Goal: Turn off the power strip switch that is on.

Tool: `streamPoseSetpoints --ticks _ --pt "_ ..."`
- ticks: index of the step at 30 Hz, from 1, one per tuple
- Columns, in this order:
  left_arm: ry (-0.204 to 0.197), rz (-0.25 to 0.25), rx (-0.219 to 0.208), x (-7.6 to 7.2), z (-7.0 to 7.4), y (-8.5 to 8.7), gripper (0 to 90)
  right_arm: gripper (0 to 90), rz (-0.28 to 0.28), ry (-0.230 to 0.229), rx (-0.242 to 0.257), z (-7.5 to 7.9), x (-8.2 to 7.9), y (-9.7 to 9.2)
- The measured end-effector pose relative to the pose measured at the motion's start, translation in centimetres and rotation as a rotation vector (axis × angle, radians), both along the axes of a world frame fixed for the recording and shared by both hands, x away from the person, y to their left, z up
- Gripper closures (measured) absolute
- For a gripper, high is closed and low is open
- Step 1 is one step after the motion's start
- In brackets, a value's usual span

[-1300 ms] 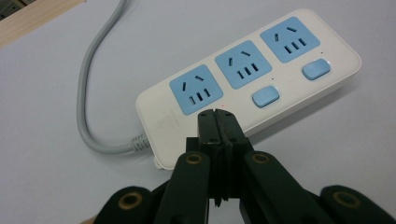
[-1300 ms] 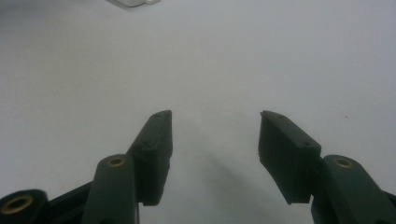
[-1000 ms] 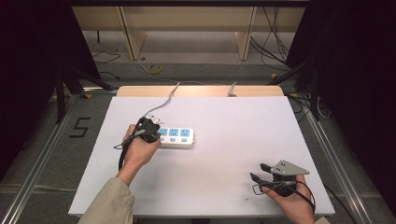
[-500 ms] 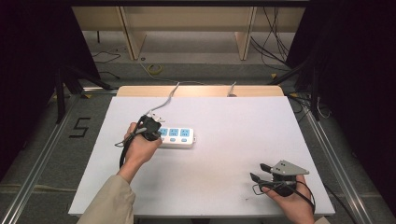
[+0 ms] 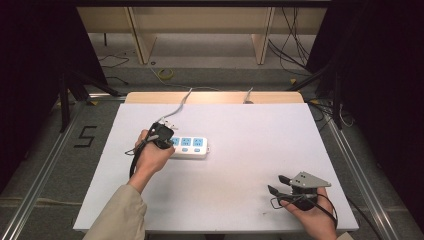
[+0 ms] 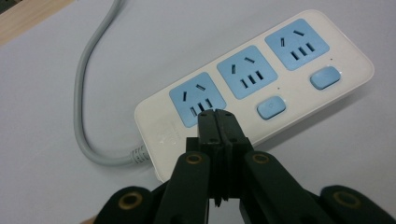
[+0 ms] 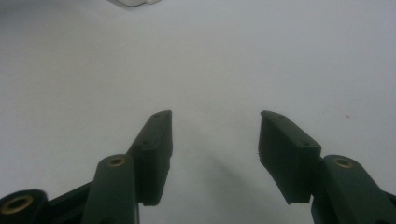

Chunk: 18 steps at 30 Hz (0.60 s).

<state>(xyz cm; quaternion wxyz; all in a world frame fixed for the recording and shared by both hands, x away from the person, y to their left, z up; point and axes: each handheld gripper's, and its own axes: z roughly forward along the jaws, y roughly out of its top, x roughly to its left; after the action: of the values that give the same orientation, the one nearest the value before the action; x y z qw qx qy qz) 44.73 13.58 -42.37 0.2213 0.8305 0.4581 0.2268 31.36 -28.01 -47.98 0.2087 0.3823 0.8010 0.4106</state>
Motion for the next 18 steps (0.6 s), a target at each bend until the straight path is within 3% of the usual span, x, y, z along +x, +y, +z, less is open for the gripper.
streamPoseSetpoints --ticks 18 --pt "0.026 0.012 0.016 1.1 -0.4 -0.2 89.6 45.7 0.001 0.002 0.000 0.0 0.0 0.0"
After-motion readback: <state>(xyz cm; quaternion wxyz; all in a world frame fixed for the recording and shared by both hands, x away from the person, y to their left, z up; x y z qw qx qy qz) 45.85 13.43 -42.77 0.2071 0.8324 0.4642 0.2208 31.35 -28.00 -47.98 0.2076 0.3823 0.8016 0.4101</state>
